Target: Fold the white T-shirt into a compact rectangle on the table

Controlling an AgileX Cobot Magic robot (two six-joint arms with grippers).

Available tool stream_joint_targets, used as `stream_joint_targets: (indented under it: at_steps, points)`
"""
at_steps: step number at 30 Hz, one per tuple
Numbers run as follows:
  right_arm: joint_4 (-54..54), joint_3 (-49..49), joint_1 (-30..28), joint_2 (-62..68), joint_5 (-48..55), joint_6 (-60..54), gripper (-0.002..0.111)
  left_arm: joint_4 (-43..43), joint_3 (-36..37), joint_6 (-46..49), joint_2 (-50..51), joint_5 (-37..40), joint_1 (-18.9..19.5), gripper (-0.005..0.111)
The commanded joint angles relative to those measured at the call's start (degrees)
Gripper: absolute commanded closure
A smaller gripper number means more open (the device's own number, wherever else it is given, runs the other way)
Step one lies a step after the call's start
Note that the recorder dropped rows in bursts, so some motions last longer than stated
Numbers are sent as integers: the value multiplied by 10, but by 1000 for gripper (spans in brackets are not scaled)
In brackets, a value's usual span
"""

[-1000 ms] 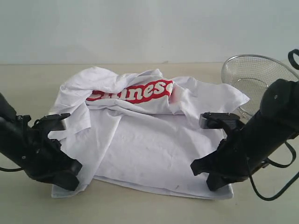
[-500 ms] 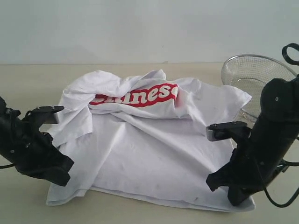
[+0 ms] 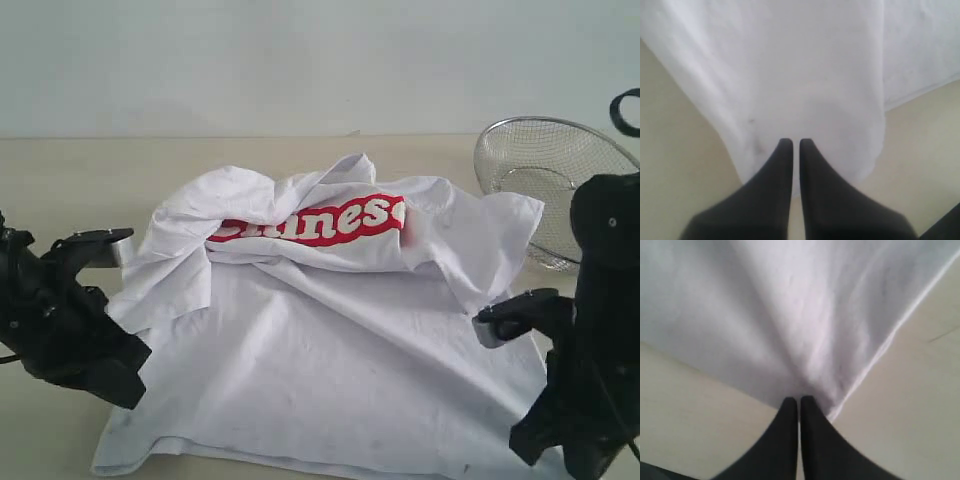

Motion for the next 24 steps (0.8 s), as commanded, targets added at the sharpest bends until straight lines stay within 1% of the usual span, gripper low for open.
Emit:
stream_joint_targets:
  at_steps: [1,2,5,7,9,13,18,21,23,24]
  points:
    - [-5,-7,-1,-64,5,-14,108,11,1,-9,-31,9,-1,102]
    - [8,-12,-1,-78,2,-22,108,11,1,-12,-37,6,-1,102]
    - [116,-26,-1,-109,-51,-60,108,-6,1,-12,-48,-24,-1,102]
    - [185,-26,1,-105,-94,-89,108,-21,1,-11,-38,-50,-1,102]
    - [222,-26,12,-91,-116,-106,108,-24,1,-10,-25,-58,-1,102]
    - [231,-26,53,-57,-154,-115,108,-24,0,-3,8,-56,-1,102]
    - [246,-28,105,-14,-228,-115,108,-33,-3,10,51,-51,-2,102]
    - [251,-28,109,4,-236,-115,108,-27,-3,12,64,-46,-2,102]
    - [245,-28,109,13,-236,-118,108,-3,-3,0,65,-39,-2,102]
    - [245,-28,109,18,-236,-117,108,28,-3,-29,65,-34,-2,102]
